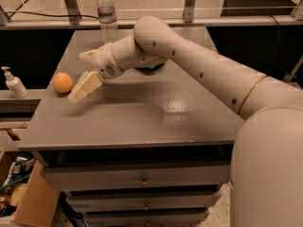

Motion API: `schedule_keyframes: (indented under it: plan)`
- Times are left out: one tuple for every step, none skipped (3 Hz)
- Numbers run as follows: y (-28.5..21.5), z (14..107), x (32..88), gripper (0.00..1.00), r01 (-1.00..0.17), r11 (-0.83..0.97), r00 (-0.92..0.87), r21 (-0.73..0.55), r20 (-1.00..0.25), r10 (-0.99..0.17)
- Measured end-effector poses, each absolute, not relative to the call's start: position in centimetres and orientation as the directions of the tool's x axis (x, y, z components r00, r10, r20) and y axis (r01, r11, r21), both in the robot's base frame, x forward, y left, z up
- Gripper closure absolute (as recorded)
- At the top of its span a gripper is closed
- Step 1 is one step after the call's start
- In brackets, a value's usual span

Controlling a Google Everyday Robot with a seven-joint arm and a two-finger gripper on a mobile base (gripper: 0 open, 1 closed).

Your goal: Pick orange

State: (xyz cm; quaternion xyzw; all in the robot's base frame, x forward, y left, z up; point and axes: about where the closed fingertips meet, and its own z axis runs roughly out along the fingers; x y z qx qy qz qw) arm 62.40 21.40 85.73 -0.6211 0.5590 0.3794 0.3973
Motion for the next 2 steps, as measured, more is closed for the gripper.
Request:
schedule_keyframes:
  plan:
    - [23.1,85.0,62.3,0.00,-0.995,-0.084,0.088,-0.060,-0.918,-0.386]
    - [24.1,84.2,62.4,0.16,-0.994,-0.103,0.083,-0.047,-0.919,-0.385]
